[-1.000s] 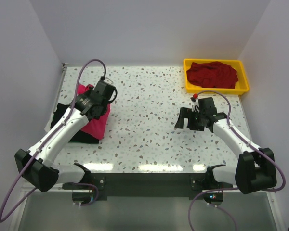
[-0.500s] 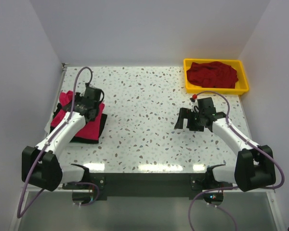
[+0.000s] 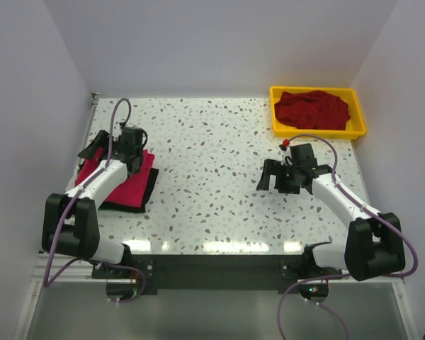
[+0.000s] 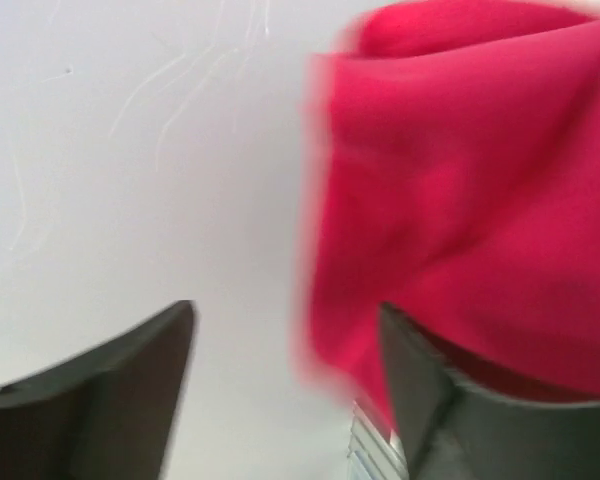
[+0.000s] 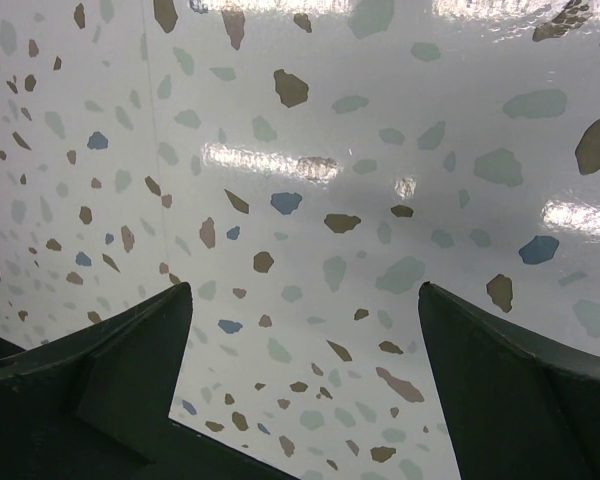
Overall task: Fold and stack the t-shirts
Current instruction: Neatly place the folded tshirt to the corner
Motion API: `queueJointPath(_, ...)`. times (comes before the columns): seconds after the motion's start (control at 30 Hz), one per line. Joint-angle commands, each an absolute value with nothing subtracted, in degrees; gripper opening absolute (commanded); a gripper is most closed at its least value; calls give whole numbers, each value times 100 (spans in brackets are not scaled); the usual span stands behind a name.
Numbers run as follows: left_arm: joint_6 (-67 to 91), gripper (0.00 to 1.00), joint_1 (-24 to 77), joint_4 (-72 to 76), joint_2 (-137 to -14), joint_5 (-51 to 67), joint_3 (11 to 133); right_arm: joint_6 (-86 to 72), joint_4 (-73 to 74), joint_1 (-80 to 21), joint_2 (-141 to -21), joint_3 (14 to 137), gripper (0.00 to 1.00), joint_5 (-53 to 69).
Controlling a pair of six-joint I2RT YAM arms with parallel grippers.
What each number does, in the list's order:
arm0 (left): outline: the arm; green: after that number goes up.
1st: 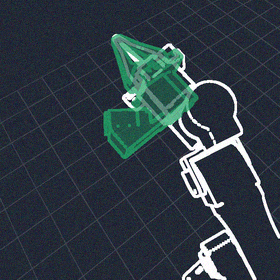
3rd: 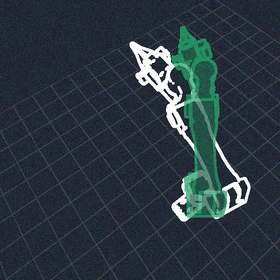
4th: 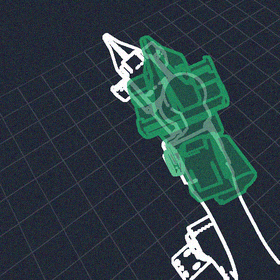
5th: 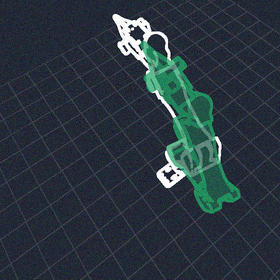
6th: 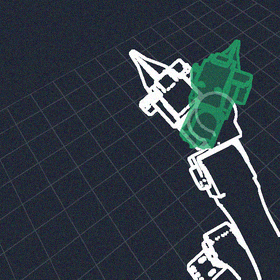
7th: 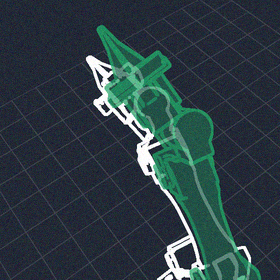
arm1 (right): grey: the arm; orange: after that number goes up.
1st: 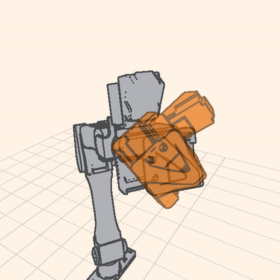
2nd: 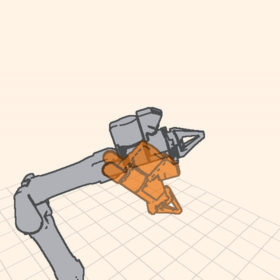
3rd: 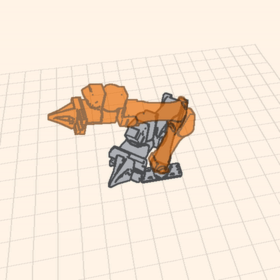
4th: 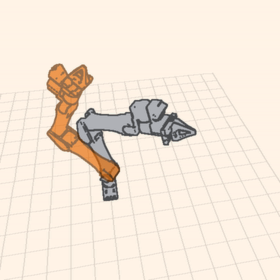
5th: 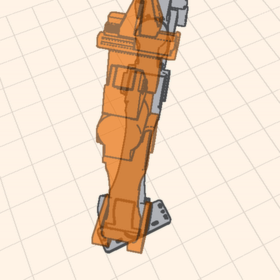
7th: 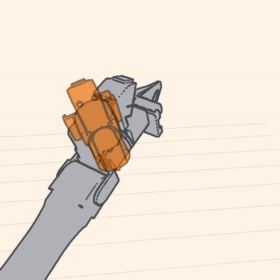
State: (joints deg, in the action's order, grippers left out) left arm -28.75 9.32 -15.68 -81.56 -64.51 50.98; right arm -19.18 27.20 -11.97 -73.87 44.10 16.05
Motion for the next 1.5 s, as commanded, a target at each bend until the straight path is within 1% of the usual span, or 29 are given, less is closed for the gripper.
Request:
queueJointPath(0.0,-2386,85,870,-1887,-8288,-6706,5466,-1863,2663,-1204,-7374,4403,99,1626)
queueJointPath(0.03,-2225,100,879,-2081,-8297,-6689,5641,-1863,2680,-1204,-7374,4412,99,1600)
queueJointPath(0.17,-1452,100,879,-2802,-8069,-6758,6204,-1863,2681,-1195,-7374,4412,99,1600)
queueJointPath(0.23,-627,100,888,-3214,-7955,-6611,6774,-1872,2663,-1195,-7365,4412,99,1591)
queueJointPath(0.27,-276,100,879,-3826,-7876,-6070,7055,-1872,2646,-1195,-7357,4403,99,1591)
queueJointPath(0.3,328,100,879,-4058,-7866,-5751,7588,-1881,2663,-1204,-7330,4403,98,1556)
queueJointPath(0.33,569,100,879,-4304,-7858,-5365,7872,-1890,2646,-1204,-7287,4403,99,1530)
queueJointPath(0.37,771,100,879,-4733,-7901,-4448,8127,-1890,2637,-1204,-7260,4386,99,1512)
queueJointPath(0.4,991,100,888,-4816,-7910,-4099,8434,-1898,2628,-1204,-7234,4386,99,1451)
queueJointPath(0.47,1282,100,896,-4878,-7893,-3423,8578,-1916,2610,-1187,-7146,4386,99,1389)
queueJointPath(0.53,1695,100,975,-4642,-7727,-3043,8395,-1916,2610,-1195,-6997,4386,99,1231)
queueJointPath(0.57,1862,100,1054,-4197,-7456,-2632,8246,-1916,2602,-1195,-6926,4368,99,1170)
queueJointPath(0.6,1907,100,1159,-3836,-7270,-2384,7800,-1933,2593,-1204,-6856,4368,99,1108)
queueJointPath(0.67,2160,100,1615,-2834,-6745,-1901,7315,-1960,2540,-1195,-6672,4351,99,994)
queueJointPath(0.7,2240,100,1826,-2560,-6637,-1846,6904,-1986,2523,-1195,-6627,4342,99,950)
queueJointPath(0.73,2320,100,2220,-2192,-6566,-1846,6752,-2004,2505,-1195,-6583,4342,99,880)
queueJointPath(0.8,2531,100,2565,-1996,-6635,-1767,6479,-2047,2487,-1187,-6469,4324,99,739)
queueJointPath(0.93,2654,100,3951,-1680,-7205,-2539,6232,-2197,2286,-1195,-6285,4141,99,528)
queueJointPath(1.0,2707,100,4436,-1399,-7356,-2803,6083,-2346,2023,-1195,-6136,4035,99,667)
queueJointPath(1.13,2830,100,4675,-758,-7260,-2593,5609,-2548,1601,-1195,-5872,3771,99,827)
queueJointPath(1.27,2831,100,4676,-89,-7014,-2768,4923,-2610,1485,-1195,-5660,3665,99,730)
queueJointPath(1.47,3119,100,4650,-676,-6935,-3435,4773,-2654,1029,-1195,-5493,3393,99,861)
